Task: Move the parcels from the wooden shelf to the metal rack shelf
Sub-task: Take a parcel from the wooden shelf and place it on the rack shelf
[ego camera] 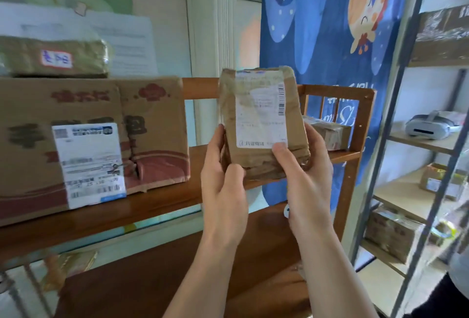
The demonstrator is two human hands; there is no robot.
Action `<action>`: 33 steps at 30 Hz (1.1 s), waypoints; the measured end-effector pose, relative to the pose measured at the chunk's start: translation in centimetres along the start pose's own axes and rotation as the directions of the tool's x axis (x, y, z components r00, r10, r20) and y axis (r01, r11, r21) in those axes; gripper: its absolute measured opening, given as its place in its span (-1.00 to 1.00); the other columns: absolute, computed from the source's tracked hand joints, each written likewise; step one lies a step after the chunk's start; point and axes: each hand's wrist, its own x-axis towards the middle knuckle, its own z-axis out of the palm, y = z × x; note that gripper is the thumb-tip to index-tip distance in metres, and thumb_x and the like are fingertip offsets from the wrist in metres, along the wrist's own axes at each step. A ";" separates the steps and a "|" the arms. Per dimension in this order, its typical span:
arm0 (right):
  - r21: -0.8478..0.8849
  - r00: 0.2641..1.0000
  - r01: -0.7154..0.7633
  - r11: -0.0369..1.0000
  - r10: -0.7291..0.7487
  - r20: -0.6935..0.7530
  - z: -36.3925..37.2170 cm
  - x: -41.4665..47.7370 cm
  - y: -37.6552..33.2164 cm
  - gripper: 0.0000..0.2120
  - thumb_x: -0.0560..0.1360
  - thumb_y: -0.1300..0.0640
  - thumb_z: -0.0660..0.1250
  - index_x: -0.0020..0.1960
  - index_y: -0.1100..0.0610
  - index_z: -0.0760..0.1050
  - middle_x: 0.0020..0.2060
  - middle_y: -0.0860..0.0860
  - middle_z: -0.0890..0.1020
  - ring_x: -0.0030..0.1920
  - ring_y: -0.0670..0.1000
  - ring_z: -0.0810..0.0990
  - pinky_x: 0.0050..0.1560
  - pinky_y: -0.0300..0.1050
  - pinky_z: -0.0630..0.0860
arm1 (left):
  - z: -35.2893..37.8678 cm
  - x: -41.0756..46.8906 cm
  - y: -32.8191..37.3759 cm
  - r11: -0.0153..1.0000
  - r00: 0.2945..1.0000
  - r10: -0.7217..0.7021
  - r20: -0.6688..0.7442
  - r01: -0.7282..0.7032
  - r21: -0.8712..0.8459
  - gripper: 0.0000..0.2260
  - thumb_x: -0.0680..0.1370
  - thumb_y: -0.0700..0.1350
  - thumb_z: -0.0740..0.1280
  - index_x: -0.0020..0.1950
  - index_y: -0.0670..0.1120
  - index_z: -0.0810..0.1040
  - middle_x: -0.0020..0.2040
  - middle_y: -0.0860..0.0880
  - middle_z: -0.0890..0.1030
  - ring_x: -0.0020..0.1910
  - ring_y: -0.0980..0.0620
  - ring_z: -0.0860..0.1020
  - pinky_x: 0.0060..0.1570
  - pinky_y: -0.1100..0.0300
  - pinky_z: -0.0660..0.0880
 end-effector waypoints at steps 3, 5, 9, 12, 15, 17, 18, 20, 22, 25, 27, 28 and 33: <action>0.097 0.997 -0.050 0.994 0.043 0.064 1.9 -5.8 -2.0 -0.45 0.49 0.27 0.50 0.41 -0.02 0.45 0.21 0.00 0.70 0.16 -0.13 0.72 0.06 -0.18 0.66 | -5.3 -3.1 2.8 0.995 0.995 0.100 0.029 -0.100 -0.008 -0.43 0.48 -0.32 0.13 0.43 0.07 0.44 0.20 0.28 0.70 0.28 0.26 0.62 0.13 0.33 0.59; 0.123 0.995 -0.060 0.991 0.049 0.091 3.5 -10.4 -3.2 -0.42 0.39 0.13 0.59 0.34 -0.11 0.48 0.21 0.02 0.72 0.21 -0.01 0.72 0.13 -0.05 0.66 | -9.3 -5.6 4.8 0.991 0.990 0.130 0.056 -0.129 -0.023 -0.43 0.47 -0.32 0.18 0.48 -0.03 0.41 0.28 0.11 0.68 0.30 0.14 0.62 0.16 0.23 0.59; 0.180 0.995 -0.064 0.982 0.048 0.089 7.5 -20.2 -5.4 -0.34 0.24 -0.09 0.64 0.30 -0.15 0.52 0.18 0.00 0.74 0.22 0.09 0.72 0.14 0.00 0.63 | -17.8 -11.1 8.4 0.989 0.979 0.130 0.160 -0.115 -0.096 -0.39 0.48 -0.09 0.29 0.55 -0.03 0.31 0.41 0.02 0.57 0.37 0.00 0.56 0.30 -0.01 0.51; 0.164 0.995 -0.058 0.985 0.044 0.087 10.5 -26.6 -7.0 -0.41 0.31 0.00 0.56 0.31 -0.14 0.51 0.19 0.02 0.72 0.21 0.11 0.71 0.17 0.04 0.61 | -22.9 -14.7 11.6 0.989 0.975 0.131 0.177 -0.117 -0.086 -0.46 0.56 -0.07 0.32 0.54 0.02 0.29 0.42 0.08 0.58 0.39 0.05 0.57 0.30 0.08 0.52; 0.168 0.988 -0.089 0.982 0.065 0.143 13.3 -30.9 -9.1 -0.38 0.33 0.03 0.54 0.37 -0.07 0.49 0.24 0.08 0.70 0.23 0.14 0.71 0.23 0.12 0.60 | -26.9 -17.3 14.9 0.992 0.987 0.125 0.105 -0.121 -0.042 -0.46 0.59 -0.06 0.35 0.55 0.07 0.29 0.43 0.15 0.58 0.43 0.11 0.55 0.37 0.09 0.52; 0.177 0.980 -0.099 0.979 0.065 0.189 15.0 -33.0 -10.4 -0.36 0.32 0.03 0.54 0.38 -0.07 0.49 0.25 0.09 0.70 0.23 0.11 0.71 0.19 0.03 0.63 | -29.4 -18.4 16.8 0.991 0.987 0.136 0.082 -0.134 -0.025 -0.43 0.57 -0.02 0.33 0.57 0.07 0.29 0.50 0.07 0.52 0.50 0.01 0.49 0.46 -0.09 0.44; 0.182 0.975 -0.105 0.978 0.065 0.212 15.8 -34.0 -10.9 -0.35 0.32 0.04 0.54 0.39 -0.06 0.48 0.26 0.09 0.69 0.22 0.09 0.72 0.16 -0.04 0.64 | -30.5 -19.0 17.6 0.990 0.987 0.140 0.072 -0.139 -0.024 -0.42 0.57 -0.02 0.32 0.58 0.06 0.29 0.52 0.05 0.51 0.52 -0.01 0.47 0.48 -0.14 0.40; 0.199 0.967 -0.110 0.974 0.058 0.249 17.2 -35.9 -11.6 -0.34 0.32 0.05 0.53 0.41 -0.05 0.46 0.27 0.09 0.68 0.21 0.04 0.72 0.12 -0.14 0.63 | -32.4 -20.2 19.2 0.988 0.987 0.152 0.051 -0.150 -0.047 -0.43 0.59 -0.09 0.31 0.59 0.04 0.27 0.51 0.04 0.52 0.53 -0.01 0.47 0.48 -0.08 0.41; 0.201 0.957 -0.098 0.975 0.036 0.289 18.4 -37.5 -12.2 -0.34 0.32 0.05 0.53 0.40 -0.07 0.46 0.28 0.05 0.68 0.22 0.01 0.71 0.16 -0.12 0.62 | -33.8 -21.5 20.4 0.985 0.988 0.157 0.015 -0.155 -0.079 -0.45 0.61 -0.21 0.26 0.59 0.02 0.26 0.49 0.07 0.55 0.50 0.03 0.50 0.42 0.08 0.47; 0.170 0.927 -0.070 0.983 0.001 0.375 19.5 -39.5 -13.1 -0.31 0.31 0.03 0.53 0.40 -0.17 0.44 0.30 -0.02 0.67 0.28 -0.04 0.67 0.25 -0.12 0.58 | -35.3 -23.1 21.7 0.982 0.986 0.162 -0.037 -0.165 -0.092 -0.42 0.60 -0.24 0.22 0.60 0.09 0.24 0.51 0.10 0.53 0.51 0.07 0.49 0.36 0.17 0.49; 0.158 0.898 -0.087 0.984 0.009 0.441 19.8 -39.9 -13.6 -0.28 0.28 0.05 0.54 0.40 -0.23 0.43 0.28 -0.12 0.69 0.27 -0.12 0.67 0.19 -0.24 0.58 | -36.1 -23.8 22.5 0.985 0.987 0.157 -0.038 -0.160 -0.064 -0.36 0.58 -0.15 0.29 0.61 0.23 0.19 0.59 0.08 0.44 0.57 0.01 0.42 0.45 0.02 0.43; 0.167 0.882 -0.113 0.979 0.021 0.472 19.9 -39.7 -14.0 -0.27 0.26 0.07 0.56 0.39 -0.25 0.45 0.27 -0.12 0.71 0.26 -0.12 0.69 0.16 -0.25 0.59 | -36.6 -24.0 23.0 0.987 0.988 0.152 -0.028 -0.153 -0.040 -0.33 0.56 -0.09 0.31 0.60 0.30 0.15 0.60 0.06 0.40 0.58 -0.02 0.41 0.47 -0.05 0.41; 0.270 0.870 -0.278 0.922 0.122 0.478 20.4 -37.6 -15.9 -0.14 0.02 -0.22 0.71 0.30 -0.25 0.56 0.24 0.23 0.66 0.08 0.05 0.72 0.03 0.03 0.67 | -40.8 -23.6 26.4 0.986 0.976 0.156 -0.150 -0.162 -0.029 -0.27 0.46 0.05 0.37 0.57 0.39 0.17 0.45 -0.01 0.56 0.37 -0.11 0.60 0.33 -0.20 0.50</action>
